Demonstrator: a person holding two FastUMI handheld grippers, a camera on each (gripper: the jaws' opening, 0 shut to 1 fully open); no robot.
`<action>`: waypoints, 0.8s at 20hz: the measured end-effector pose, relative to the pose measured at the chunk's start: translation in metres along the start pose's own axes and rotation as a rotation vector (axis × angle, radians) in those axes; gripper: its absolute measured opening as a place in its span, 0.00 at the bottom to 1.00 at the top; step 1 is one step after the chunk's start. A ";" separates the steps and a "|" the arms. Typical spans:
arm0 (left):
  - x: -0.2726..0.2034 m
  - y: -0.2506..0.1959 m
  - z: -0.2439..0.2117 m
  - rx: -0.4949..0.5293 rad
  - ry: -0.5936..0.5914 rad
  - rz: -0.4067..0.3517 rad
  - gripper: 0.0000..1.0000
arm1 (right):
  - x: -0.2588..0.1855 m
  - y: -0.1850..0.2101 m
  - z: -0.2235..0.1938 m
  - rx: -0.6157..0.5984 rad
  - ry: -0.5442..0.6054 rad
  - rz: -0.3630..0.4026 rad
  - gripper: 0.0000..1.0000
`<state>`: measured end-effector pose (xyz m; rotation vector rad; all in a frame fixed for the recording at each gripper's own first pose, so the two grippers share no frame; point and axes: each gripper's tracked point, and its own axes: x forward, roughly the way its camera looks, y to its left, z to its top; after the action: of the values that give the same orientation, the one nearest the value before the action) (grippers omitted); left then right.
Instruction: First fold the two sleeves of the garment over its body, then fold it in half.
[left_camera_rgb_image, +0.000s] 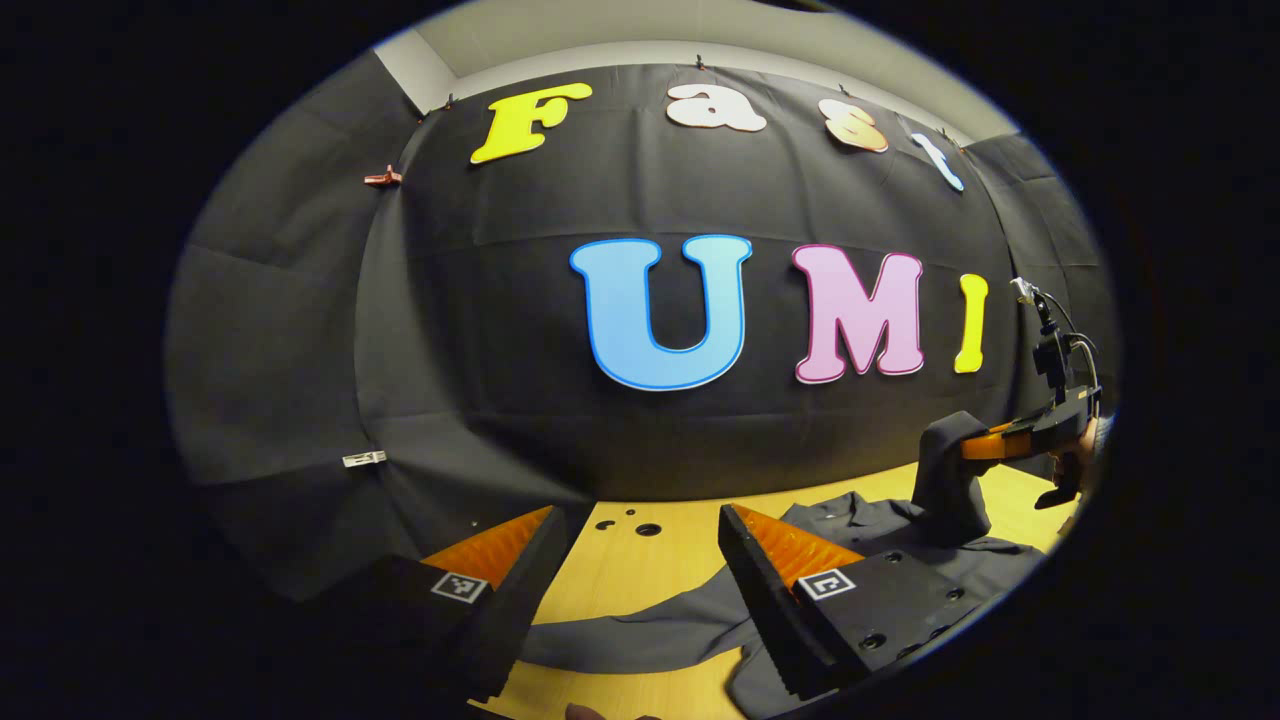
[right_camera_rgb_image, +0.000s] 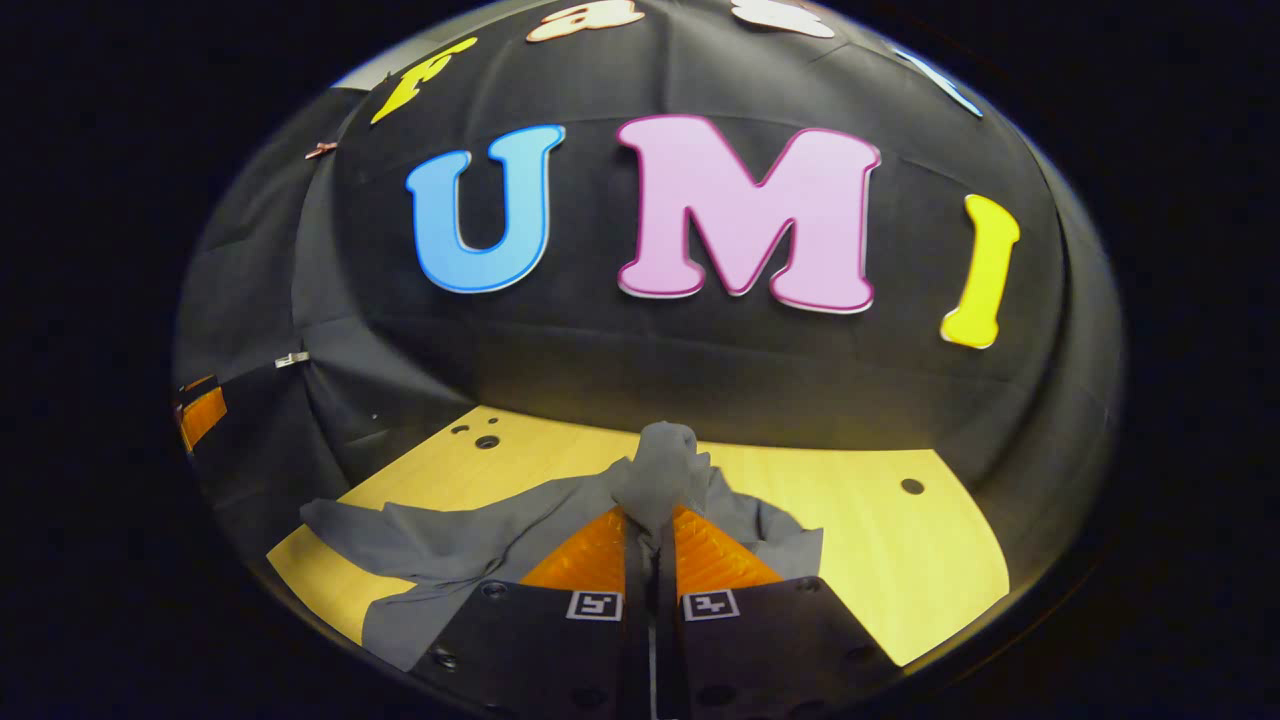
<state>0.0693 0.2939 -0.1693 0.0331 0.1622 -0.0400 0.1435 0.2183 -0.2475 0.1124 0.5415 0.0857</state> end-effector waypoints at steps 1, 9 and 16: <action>0.001 0.005 -0.005 -0.001 0.006 0.004 0.96 | 0.007 0.013 -0.009 0.001 0.017 0.014 0.07; 0.002 0.041 -0.044 0.001 0.056 0.049 0.97 | 0.058 0.083 -0.086 -0.021 0.171 0.062 0.07; 0.007 0.050 -0.068 -0.034 0.071 0.059 0.96 | 0.074 0.121 -0.150 0.008 0.336 0.114 0.15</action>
<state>0.0672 0.3457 -0.2357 0.0050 0.2333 0.0228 0.1227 0.3592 -0.3976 0.1377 0.8711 0.2162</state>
